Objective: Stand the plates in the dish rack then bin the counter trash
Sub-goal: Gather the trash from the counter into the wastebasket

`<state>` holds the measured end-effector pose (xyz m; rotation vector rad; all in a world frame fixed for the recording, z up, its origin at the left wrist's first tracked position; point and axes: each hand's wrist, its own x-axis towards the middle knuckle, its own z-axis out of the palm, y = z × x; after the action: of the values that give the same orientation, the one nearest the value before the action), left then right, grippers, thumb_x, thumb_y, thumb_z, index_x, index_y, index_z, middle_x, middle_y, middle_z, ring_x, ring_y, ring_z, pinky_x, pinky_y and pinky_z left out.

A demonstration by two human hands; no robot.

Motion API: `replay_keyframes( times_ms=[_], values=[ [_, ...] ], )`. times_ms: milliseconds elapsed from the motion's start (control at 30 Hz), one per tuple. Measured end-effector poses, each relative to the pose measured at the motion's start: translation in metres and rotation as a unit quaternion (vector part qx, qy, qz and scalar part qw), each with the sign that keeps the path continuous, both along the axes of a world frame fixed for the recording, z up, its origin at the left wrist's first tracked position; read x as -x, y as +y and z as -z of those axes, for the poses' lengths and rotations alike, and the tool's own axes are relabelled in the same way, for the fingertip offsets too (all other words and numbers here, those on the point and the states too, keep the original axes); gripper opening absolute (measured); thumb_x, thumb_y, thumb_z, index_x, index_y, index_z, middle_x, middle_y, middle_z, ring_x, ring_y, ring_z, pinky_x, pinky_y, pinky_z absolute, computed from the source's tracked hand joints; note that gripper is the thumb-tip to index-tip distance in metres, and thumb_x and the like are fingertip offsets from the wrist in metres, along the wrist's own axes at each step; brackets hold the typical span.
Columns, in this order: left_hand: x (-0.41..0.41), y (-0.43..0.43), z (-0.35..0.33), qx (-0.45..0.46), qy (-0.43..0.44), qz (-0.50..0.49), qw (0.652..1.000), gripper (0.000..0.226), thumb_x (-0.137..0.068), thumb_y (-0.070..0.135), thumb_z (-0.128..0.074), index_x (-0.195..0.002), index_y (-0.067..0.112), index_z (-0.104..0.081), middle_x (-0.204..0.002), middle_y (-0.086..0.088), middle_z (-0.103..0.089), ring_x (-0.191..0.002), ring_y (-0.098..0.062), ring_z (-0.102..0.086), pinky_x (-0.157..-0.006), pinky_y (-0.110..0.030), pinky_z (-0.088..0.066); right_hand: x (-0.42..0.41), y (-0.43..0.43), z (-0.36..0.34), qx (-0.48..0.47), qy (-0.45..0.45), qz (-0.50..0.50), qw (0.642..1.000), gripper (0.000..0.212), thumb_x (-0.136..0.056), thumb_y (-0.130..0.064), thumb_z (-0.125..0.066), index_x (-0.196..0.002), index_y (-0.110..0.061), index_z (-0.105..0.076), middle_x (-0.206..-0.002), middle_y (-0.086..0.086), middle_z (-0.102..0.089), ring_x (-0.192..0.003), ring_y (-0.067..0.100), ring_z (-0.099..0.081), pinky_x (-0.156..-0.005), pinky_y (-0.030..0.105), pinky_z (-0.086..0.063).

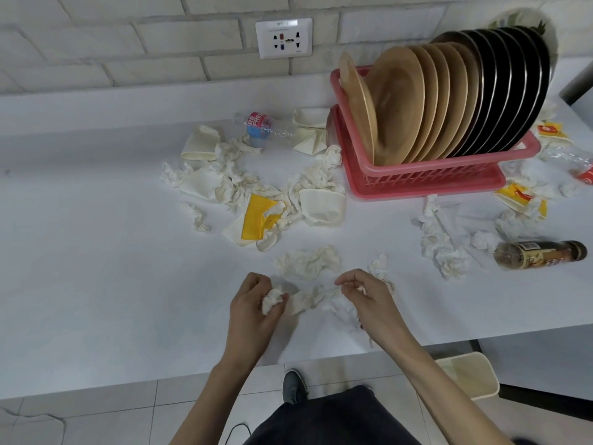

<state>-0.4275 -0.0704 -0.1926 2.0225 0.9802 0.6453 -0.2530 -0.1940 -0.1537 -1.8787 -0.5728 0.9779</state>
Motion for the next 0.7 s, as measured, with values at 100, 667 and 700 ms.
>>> replay_keyframes(
  times_ms=[100, 667, 700],
  values=[
    [0.007, 0.008, -0.006, 0.012, -0.039, -0.031, 0.999, 0.008, -0.086, 0.016, -0.062, -0.078, 0.014, -0.062, -0.094, 0.011, -0.064, -0.083, -0.006, -0.062, -0.068, -0.018, -0.045, 0.001, 0.005, -0.001, 0.001, -0.009, 0.001, 1.000, 0.034, -0.099, -0.001, -0.046, -0.087, -0.019, -0.072, -0.088, 0.002, -0.064, -0.065, 0.011, -0.056, -0.052, 0.016, -0.043],
    [0.015, 0.030, 0.000, 0.007, 0.083, 0.129, 0.988, 0.038, -0.078, 0.013, -0.071, -0.112, 0.030, -0.068, -0.090, 0.011, -0.056, -0.081, -0.001, -0.056, -0.066, -0.008, -0.039, 0.004, 0.008, 0.003, -0.001, -0.030, -0.045, 0.999, 0.029, -0.080, -0.004, -0.076, -0.068, -0.014, -0.050, -0.055, -0.021, -0.045, -0.055, 0.005, -0.037, -0.054, 0.019, -0.030],
    [0.018, 0.030, 0.006, 0.013, 0.099, 0.142, 0.985, 0.032, -0.077, 0.014, -0.066, -0.106, 0.029, -0.072, -0.086, 0.012, -0.057, -0.078, -0.001, -0.057, -0.064, -0.009, -0.038, 0.004, 0.007, 0.006, 0.004, -0.036, -0.058, 0.998, 0.026, -0.081, -0.001, -0.072, -0.073, -0.016, -0.052, -0.059, -0.021, -0.048, -0.057, 0.009, -0.038, -0.056, 0.023, -0.032]
  ],
)
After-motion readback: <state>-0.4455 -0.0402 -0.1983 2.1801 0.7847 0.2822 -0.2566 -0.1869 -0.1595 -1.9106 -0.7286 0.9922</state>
